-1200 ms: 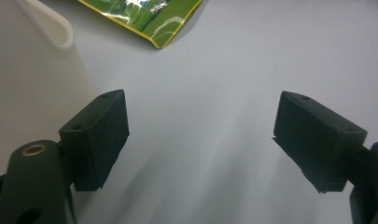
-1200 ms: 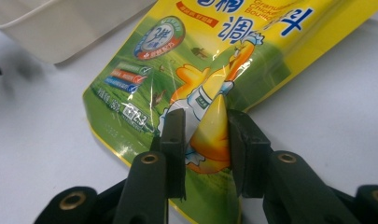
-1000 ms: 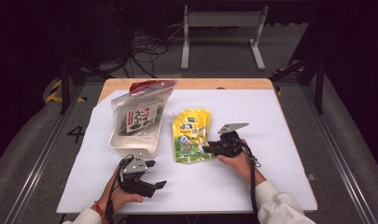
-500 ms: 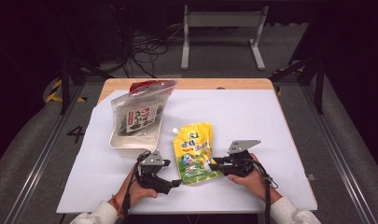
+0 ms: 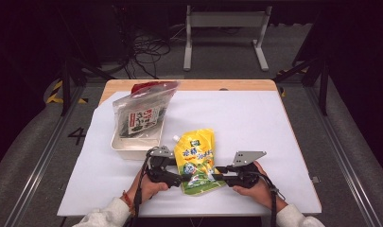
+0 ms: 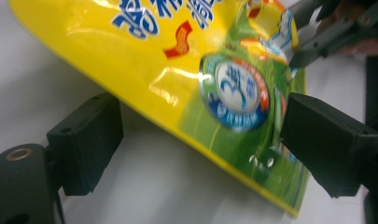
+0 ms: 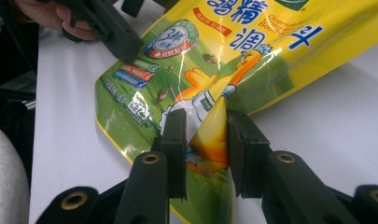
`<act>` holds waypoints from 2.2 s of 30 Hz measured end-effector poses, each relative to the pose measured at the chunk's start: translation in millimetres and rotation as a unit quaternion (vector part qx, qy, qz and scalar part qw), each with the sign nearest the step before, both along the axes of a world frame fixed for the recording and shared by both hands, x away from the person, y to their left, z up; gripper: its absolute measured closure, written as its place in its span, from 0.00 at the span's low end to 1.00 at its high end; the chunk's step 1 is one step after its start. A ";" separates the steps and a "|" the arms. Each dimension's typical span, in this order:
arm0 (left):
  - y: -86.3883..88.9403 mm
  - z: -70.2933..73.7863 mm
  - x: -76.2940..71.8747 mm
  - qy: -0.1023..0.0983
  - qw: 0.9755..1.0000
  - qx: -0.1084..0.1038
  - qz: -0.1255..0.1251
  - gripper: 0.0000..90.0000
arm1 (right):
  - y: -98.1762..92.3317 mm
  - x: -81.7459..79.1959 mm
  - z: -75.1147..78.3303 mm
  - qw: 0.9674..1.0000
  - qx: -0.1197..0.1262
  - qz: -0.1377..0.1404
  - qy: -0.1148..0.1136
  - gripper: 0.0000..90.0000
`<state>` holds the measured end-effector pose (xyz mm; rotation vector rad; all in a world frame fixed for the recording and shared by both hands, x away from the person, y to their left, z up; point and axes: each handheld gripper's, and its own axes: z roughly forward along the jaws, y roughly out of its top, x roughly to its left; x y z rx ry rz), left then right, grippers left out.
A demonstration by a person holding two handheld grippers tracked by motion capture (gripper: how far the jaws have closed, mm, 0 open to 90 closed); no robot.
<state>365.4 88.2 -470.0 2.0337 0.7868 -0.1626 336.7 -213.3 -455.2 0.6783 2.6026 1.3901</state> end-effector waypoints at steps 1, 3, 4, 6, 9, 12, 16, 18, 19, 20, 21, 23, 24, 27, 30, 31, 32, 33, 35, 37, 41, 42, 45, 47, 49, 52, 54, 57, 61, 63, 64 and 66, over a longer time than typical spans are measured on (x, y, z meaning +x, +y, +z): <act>-2.1 -0.4 0.2 0.002 1.000 -0.003 0.002 0.16 | 0.2 -1.6 1.0 1.000 0.003 0.004 -0.005 0.77; -4.3 0.8 -0.3 -0.002 1.000 -0.006 -0.007 0.15 | 0.8 -4.9 2.5 1.000 0.003 0.009 -0.014 0.77; -5.3 3.1 -1.7 -0.015 1.000 -0.006 -0.009 0.17 | 1.0 -6.7 2.5 1.000 0.004 0.011 -0.016 0.77; -5.8 7.1 -3.2 -0.033 0.999 -0.009 -0.004 0.23 | 1.9 -8.8 1.7 1.000 -0.006 0.012 -0.025 0.77; -4.4 11.6 -5.0 -0.049 0.999 -0.013 0.001 0.35 | 3.3 -10.7 0.9 0.999 -0.009 0.014 -0.033 0.77; 4.1 18.3 -7.8 -0.070 0.997 -0.028 0.015 0.57 | 5.0 -13.8 4.0 0.999 -0.014 0.014 -0.049 0.77; 8.7 28.3 -14.8 -0.102 0.994 -0.045 0.006 0.82 | 4.6 -16.0 7.3 0.998 -0.013 0.011 -0.062 0.78; 10.7 34.5 -19.4 -0.122 0.991 -0.056 -0.004 0.94 | 2.8 -17.0 11.7 0.998 -0.009 0.009 -0.069 0.81; 10.7 38.1 -22.7 -0.134 0.989 -0.059 -0.008 0.95 | 0.9 -17.2 13.9 0.997 -0.004 0.007 -0.072 0.83; 11.3 40.7 -24.3 -0.142 0.988 -0.062 -0.013 0.95 | -0.7 -18.1 16.2 0.997 0.001 0.004 -0.074 0.84; 11.6 43.4 -26.1 -0.152 0.986 -0.063 -0.016 0.95 | -1.4 -19.4 17.4 0.997 0.004 0.004 -0.074 0.84; 11.6 45.4 -27.6 -0.157 0.985 -0.063 -0.021 0.96 | -1.7 -20.9 18.0 0.997 0.003 0.001 -0.075 0.81; 10.9 46.9 -29.2 -0.163 0.984 -0.062 -0.026 0.96 | -1.4 -22.6 18.0 0.997 -0.001 0.000 -0.075 0.80; 10.4 50.8 -32.5 -0.177 0.981 -0.063 -0.038 0.96 | -2.9 -26.9 19.2 0.997 -0.004 -0.005 -0.073 0.70; 8.9 55.1 -36.8 -0.192 0.978 -0.064 -0.053 0.96 | -9.0 -30.5 20.8 0.997 -0.006 -0.014 -0.070 0.62; 8.4 55.9 -38.1 -0.194 0.978 -0.063 -0.053 0.96 | -11.7 -31.4 21.1 0.998 -0.006 -0.016 -0.066 0.61; 7.9 56.8 -39.3 -0.195 0.977 -0.065 -0.056 0.96 | -13.9 -32.1 21.2 0.998 -0.005 -0.017 -0.063 0.59; 8.0 57.2 -39.6 -0.196 0.977 -0.065 -0.057 0.96 | -17.5 -33.3 21.4 0.998 -0.008 -0.024 -0.063 0.57; 8.2 58.4 -40.3 -0.197 0.976 -0.069 -0.062 0.96 | -23.7 -34.4 21.3 0.998 -0.008 -0.033 -0.058 0.54; 7.9 60.1 -41.9 -0.199 0.975 -0.072 -0.066 0.96 | -28.2 -35.0 21.1 0.998 -0.008 -0.042 -0.056 0.51; 5.5 64.1 -45.6 -0.205 0.973 -0.077 -0.079 0.96 | -40.0 -34.7 20.2 0.996 -0.008 -0.069 -0.050 0.46; 5.5 64.1 -45.6 -0.205 0.973 -0.077 -0.079 0.96 | -42.3 -34.7 20.1 0.996 -0.008 -0.072 -0.048 0.45; 5.2 66.8 -49.1 -0.214 0.970 -0.076 -0.087 0.96 | -47.2 -34.4 20.5 0.995 -0.007 -0.085 -0.048 0.44; 8.0 70.9 -51.0 -0.218 0.968 -0.082 -0.089 0.96 | -49.7 -33.5 21.2 0.995 -0.004 -0.090 -0.048 0.43; 11.6 75.8 -53.1 -0.224 0.966 -0.093 -0.086 0.96 | -51.9 -31.8 21.0 0.994 0.002 -0.097 -0.045 0.43; 17.4 83.2 -55.3 -0.237 0.963 -0.095 -0.088 0.96 | -52.1 -29.7 18.8 0.994 0.000 -0.100 -0.041 0.42; 21.7 86.6 -55.3 -0.244 0.961 -0.097 -0.085 0.96 | -51.4 -29.0 17.4 0.994 -0.001 -0.099 -0.038 0.41; 28.9 92.2 -54.2 -0.257 0.958 -0.094 -0.081 0.96 | -50.9 -29.8 16.5 0.994 -0.004 -0.099 -0.039 0.40; 40.1 100.9 -49.9 -0.275 0.955 -0.088 -0.071 0.96 | -53.0 -31.6 16.4 0.994 -0.003 -0.104 -0.041 0.39; 42.9 102.8 -49.1 -0.278 0.954 -0.088 -0.065 0.96 | -53.7 -32.1 16.0 0.994 -0.005 -0.105 -0.041 0.39; 46.8 104.9 -47.5 -0.281 0.954 -0.091 -0.060 0.96 | -54.5 -32.9 15.5 0.993 -0.008 -0.106 -0.042 0.38; 54.3 108.9 -45.3 -0.288 0.952 -0.092 -0.054 0.96 | -55.9 -33.8 16.2 0.993 -0.007 -0.110 -0.045 0.38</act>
